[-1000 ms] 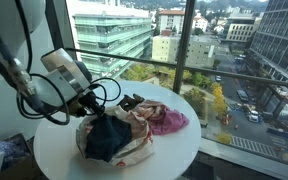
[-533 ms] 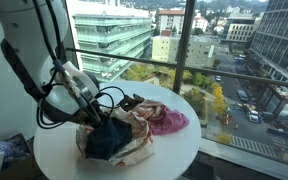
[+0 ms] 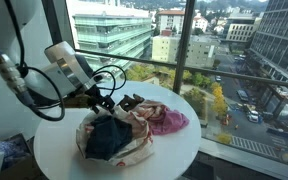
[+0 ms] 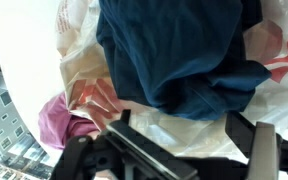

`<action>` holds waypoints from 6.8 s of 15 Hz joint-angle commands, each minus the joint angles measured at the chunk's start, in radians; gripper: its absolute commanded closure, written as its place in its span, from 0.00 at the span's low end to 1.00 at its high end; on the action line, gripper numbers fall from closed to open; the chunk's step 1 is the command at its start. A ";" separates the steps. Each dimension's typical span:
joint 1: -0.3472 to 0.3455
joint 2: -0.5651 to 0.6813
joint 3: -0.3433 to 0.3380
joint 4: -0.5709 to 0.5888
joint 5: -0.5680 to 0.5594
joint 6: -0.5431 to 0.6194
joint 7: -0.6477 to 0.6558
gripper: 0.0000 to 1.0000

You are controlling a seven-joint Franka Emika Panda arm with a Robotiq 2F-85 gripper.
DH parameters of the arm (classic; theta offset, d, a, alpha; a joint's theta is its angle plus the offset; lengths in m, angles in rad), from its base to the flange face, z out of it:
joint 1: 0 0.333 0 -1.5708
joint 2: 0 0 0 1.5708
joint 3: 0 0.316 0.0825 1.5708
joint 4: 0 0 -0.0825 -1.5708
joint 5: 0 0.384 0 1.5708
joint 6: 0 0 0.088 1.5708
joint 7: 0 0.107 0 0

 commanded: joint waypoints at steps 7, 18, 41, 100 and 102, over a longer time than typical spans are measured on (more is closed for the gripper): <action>0.001 -0.061 -0.040 -0.161 0.167 0.054 -0.414 0.00; -0.007 0.193 -0.096 -0.027 0.058 0.040 -0.373 0.00; 0.053 0.305 -0.173 0.224 -0.262 0.113 -0.047 0.97; 0.280 0.971 -0.327 1.167 0.792 -0.008 -0.495 0.80; 0.283 0.935 -0.329 1.127 0.807 -0.001 -0.482 0.95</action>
